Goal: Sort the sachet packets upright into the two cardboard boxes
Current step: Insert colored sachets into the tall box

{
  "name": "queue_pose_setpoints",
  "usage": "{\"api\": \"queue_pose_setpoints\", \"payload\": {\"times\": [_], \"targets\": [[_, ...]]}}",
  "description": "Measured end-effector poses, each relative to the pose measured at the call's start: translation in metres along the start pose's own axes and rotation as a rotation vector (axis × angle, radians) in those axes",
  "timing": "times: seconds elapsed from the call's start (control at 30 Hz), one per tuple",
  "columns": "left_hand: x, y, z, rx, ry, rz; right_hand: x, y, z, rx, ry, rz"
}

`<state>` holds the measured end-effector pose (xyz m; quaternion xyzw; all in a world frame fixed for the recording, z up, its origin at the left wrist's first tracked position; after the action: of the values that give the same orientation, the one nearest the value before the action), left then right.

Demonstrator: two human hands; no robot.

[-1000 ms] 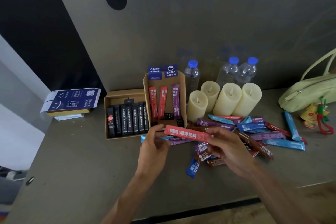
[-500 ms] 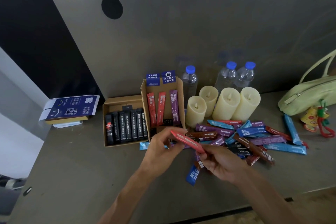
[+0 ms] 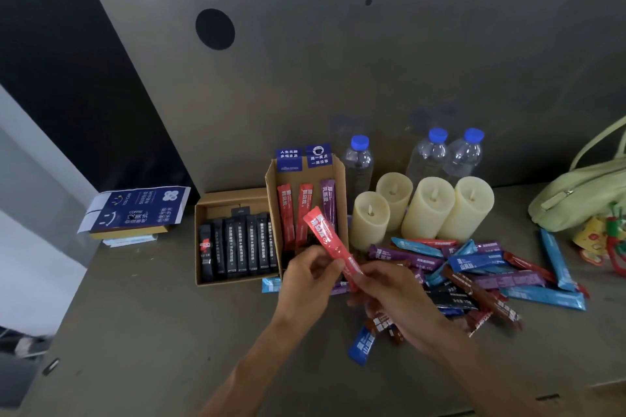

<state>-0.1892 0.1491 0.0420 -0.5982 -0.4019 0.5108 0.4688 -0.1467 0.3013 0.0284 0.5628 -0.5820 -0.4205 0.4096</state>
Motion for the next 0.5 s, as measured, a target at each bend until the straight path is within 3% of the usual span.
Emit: {"api": "queue_pose_setpoints", "payload": {"times": [0.23,0.5], "targets": [[-0.012,0.001,0.054,-0.102,-0.266,0.162,-0.012,0.006,0.019,0.083,-0.095,-0.093],[0.000,0.014,0.090,-0.191,-0.166,0.364,-0.019,0.001,0.035,0.126,-0.094,-0.125]]}}
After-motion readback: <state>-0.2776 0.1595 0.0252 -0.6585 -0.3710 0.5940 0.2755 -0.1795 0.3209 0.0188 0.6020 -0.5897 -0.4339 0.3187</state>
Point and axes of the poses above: each hand's wrist, its own z-axis towards the middle knuckle, its own x-axis out of the palm, y = z × x, the point moved 6 cm from there along z, towards the middle knuckle
